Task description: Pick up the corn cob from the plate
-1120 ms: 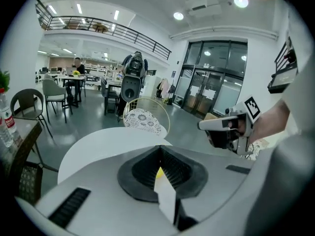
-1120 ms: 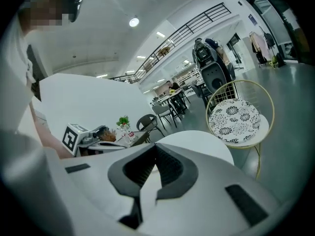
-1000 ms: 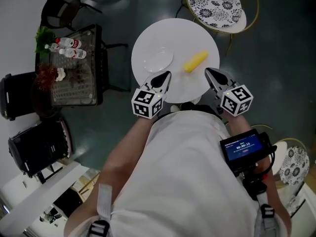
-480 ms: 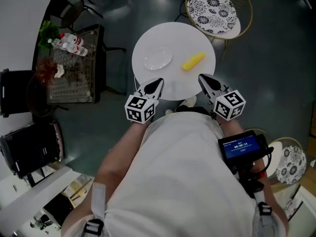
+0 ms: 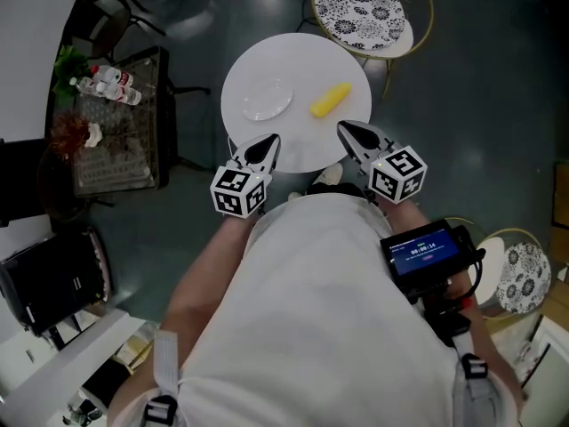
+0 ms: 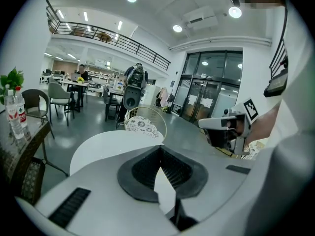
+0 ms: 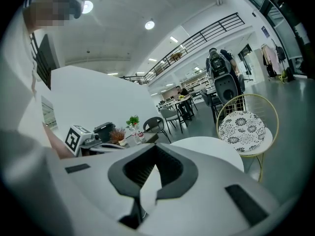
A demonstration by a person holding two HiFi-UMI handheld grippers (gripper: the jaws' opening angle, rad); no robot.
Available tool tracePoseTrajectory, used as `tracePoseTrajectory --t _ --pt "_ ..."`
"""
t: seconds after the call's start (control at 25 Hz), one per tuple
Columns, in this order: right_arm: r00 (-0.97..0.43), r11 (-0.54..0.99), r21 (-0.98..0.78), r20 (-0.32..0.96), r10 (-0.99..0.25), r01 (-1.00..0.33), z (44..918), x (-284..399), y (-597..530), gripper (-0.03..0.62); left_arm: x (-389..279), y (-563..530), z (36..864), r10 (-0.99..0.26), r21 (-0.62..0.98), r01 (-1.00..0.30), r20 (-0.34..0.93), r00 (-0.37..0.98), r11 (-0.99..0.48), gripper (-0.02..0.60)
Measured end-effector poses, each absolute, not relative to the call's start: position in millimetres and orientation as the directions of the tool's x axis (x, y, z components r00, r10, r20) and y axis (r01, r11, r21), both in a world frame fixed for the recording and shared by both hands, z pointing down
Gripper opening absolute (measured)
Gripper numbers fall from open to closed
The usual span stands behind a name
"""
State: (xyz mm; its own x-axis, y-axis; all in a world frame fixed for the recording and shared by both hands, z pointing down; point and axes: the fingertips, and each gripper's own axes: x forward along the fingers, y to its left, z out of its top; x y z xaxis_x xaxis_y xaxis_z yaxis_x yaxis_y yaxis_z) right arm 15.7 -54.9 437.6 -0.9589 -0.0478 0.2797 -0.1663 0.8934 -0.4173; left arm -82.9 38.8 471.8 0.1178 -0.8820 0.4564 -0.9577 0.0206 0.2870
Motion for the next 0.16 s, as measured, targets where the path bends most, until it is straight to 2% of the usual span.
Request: tracePoseTrajectory --t 0.16 --pt "-0.959 0.895 -0.416 0.279 -0.047 -0.165 436.2 14.0 -54.4 0.009 -84.8 39.6 471.0 -0.881 0.284 -0.959 0.459 0.115 0.023 0.009"
